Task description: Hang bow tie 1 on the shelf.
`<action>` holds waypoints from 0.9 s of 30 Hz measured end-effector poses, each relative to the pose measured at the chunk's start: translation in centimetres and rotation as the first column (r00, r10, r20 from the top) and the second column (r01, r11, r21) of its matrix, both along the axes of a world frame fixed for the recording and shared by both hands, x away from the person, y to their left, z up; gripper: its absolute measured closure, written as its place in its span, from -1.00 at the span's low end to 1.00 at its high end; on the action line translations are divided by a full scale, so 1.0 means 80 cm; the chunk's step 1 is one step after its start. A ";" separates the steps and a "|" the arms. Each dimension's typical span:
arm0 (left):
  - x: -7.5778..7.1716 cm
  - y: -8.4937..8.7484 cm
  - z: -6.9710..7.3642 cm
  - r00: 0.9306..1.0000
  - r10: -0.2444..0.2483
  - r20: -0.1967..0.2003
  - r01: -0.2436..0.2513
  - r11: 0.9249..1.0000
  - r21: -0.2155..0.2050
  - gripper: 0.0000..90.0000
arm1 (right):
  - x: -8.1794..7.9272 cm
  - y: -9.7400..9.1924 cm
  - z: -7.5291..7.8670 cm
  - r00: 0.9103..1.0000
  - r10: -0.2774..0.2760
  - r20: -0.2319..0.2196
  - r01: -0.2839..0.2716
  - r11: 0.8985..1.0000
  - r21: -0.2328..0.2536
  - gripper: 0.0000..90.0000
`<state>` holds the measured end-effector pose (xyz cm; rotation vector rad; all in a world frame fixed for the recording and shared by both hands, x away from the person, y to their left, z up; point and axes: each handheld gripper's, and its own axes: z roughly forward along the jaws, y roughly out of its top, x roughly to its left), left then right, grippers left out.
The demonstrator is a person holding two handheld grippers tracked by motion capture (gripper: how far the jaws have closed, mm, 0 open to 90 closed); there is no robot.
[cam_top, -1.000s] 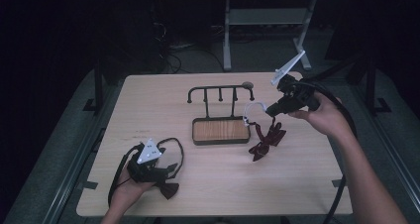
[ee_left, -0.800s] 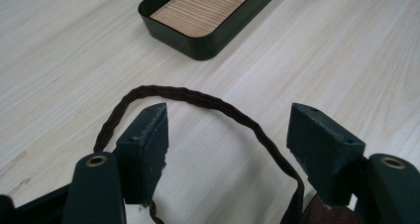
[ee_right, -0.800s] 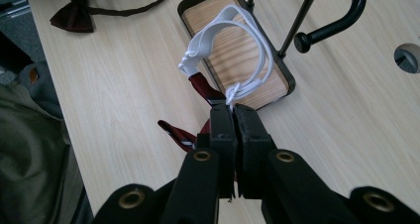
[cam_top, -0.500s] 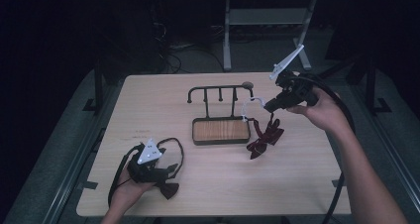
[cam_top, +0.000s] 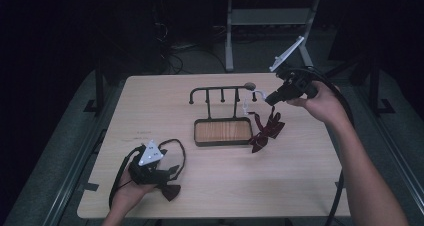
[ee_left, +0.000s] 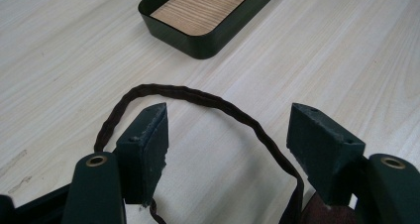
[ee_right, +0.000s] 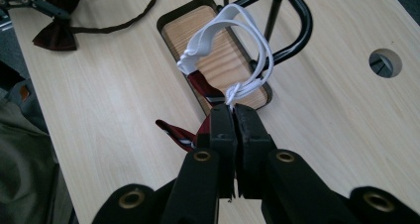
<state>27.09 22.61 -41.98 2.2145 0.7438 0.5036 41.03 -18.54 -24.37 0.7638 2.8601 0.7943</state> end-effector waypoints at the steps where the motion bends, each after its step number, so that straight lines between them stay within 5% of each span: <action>1: 0.000 0.000 0.000 1.000 -0.003 0.001 0.003 1.000 0.002 -0.27 | 0.005 0.000 -0.001 1.000 -0.008 -0.004 0.008 1.000 -0.002 0.94; 27: 0.000 -0.002 -0.001 1.000 -0.014 -0.009 0.014 1.000 0.016 -0.27 | 0.039 -0.016 -0.027 0.994 -0.087 -0.063 0.087 0.996 -0.006 0.93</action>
